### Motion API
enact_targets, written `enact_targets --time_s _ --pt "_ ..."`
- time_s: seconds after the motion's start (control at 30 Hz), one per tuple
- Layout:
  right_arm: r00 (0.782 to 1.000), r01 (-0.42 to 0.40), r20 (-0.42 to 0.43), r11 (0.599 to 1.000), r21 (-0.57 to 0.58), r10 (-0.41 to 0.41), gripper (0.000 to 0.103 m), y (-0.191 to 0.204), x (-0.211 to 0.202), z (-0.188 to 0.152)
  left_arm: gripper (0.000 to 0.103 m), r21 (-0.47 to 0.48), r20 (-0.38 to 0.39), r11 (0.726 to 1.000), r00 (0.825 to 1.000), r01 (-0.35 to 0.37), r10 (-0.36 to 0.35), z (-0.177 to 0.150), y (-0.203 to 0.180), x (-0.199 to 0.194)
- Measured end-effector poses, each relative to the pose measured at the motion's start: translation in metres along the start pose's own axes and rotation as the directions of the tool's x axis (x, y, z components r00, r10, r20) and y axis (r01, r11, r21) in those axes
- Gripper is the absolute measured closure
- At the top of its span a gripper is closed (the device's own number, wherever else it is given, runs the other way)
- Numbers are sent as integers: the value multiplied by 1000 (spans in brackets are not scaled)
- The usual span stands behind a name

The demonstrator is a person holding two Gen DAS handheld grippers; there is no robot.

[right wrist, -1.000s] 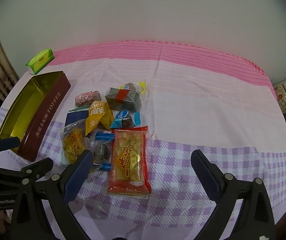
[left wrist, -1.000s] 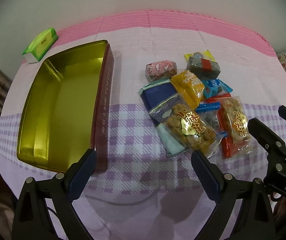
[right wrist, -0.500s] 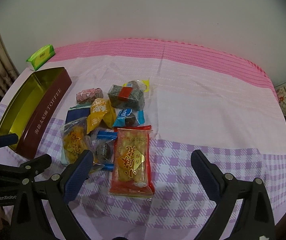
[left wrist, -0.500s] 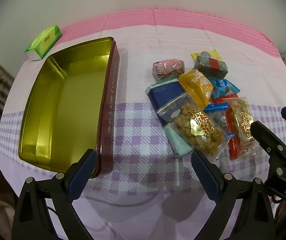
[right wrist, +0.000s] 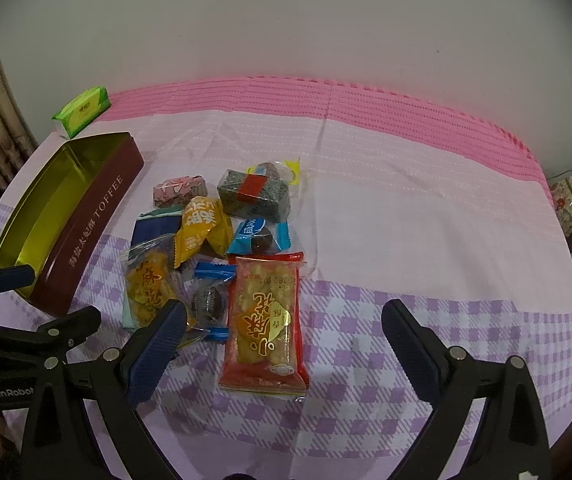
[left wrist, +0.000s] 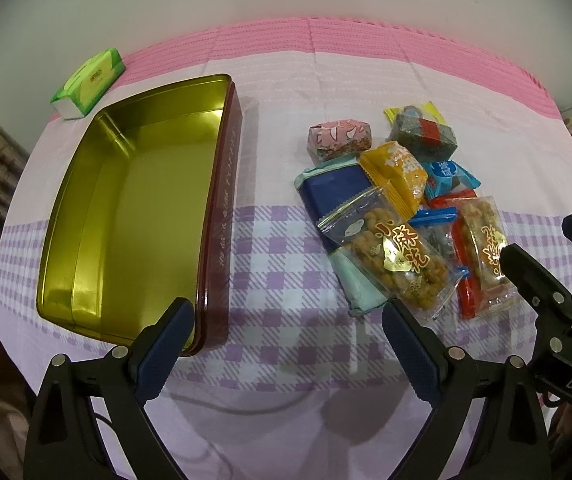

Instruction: Organize snacks

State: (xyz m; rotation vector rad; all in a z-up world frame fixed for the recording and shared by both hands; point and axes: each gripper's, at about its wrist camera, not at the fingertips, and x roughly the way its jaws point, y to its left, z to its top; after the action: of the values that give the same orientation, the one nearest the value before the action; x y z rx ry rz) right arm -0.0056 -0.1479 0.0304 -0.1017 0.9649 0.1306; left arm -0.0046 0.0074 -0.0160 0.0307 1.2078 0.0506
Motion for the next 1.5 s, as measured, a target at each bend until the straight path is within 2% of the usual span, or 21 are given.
enact_targets --time_s 0.8,1.13,1.23,1.3,1.5 --pt "1000 7 -3 1000 -8 -7 7 2 -1 0 8 -13 5 1000 1000 -3 3 -2 3 -5" --pt "1000 10 -29 1000 -5 -10 13 -2 6 -1 8 -13 1 1000 1000 -1 1 -1 3 -4" --pt "999 5 -42 1000 -7 -5 17 -2 10 -2 8 -14 2 1000 1000 0 0 -1 3 -4" --pt "998 -4 -58 1000 -9 4 27 -2 13 -2 8 -17 4 1000 1000 3 -3 0 4 -3" --pt "995 -16 -96 1000 -4 16 34 -2 26 -4 8 -22 6 1000 1000 9 -9 2 5 -2"
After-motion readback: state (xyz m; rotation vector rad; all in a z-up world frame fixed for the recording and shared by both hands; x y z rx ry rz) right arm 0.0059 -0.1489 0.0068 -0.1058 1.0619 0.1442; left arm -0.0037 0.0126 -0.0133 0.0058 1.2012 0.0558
